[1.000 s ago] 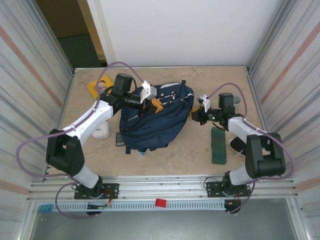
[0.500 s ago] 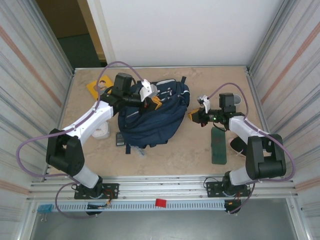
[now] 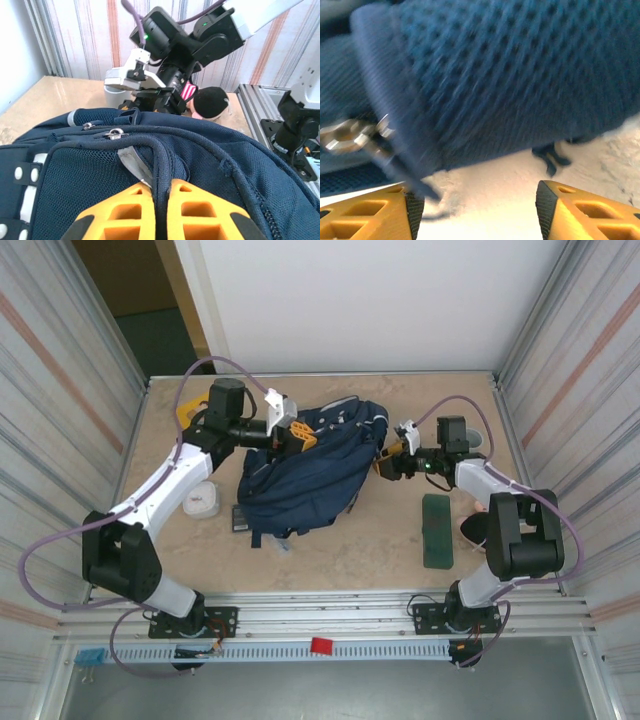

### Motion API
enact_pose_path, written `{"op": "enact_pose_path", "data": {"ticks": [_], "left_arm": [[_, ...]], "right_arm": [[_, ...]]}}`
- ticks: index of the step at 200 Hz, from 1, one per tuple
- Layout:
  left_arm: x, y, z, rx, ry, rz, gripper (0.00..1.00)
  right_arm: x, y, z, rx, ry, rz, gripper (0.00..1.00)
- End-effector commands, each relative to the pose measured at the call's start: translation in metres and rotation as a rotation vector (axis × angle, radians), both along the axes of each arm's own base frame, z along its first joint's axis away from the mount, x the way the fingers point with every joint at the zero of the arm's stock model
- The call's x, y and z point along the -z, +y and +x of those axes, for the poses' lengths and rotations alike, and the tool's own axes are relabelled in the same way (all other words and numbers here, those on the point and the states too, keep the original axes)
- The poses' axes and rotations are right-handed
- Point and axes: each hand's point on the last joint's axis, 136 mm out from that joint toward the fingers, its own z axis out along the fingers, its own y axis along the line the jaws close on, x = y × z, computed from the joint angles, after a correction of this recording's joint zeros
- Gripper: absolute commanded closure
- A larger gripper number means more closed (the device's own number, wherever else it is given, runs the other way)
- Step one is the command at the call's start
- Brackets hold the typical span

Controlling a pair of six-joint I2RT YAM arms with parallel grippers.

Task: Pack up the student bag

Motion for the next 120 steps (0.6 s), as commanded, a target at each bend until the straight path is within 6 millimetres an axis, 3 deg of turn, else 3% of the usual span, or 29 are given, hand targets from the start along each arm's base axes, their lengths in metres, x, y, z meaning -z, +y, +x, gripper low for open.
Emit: {"op": "enact_pose_path", "data": {"ticks": [1, 27, 45, 73, 120], "left_arm": [[-0.044, 0.002, -0.022, 0.093, -0.133, -0.102, 1.00], [-0.041, 0.003, -0.020, 0.079, -0.132, -0.099, 1.00], [-0.035, 0.003, -0.011, 0.030, -0.133, -0.078, 1.00], [-0.023, 0.007, 0.008, -0.079, -0.132, -0.026, 1.00], [-0.014, 0.011, 0.021, -0.165, -0.142, 0.007, 1.00]], "right_arm": [[-0.020, 0.014, -0.001, -0.084, -0.068, 0.045, 0.46], [-0.026, 0.016, -0.004, -0.110, -0.082, 0.071, 0.68], [-0.029, 0.014, -0.008, -0.111, -0.068, 0.076, 0.78], [-0.034, 0.014, -0.019, -0.115, -0.063, 0.073, 0.83], [-0.037, 0.011, -0.023, -0.105, -0.046, 0.062, 0.93]]}}
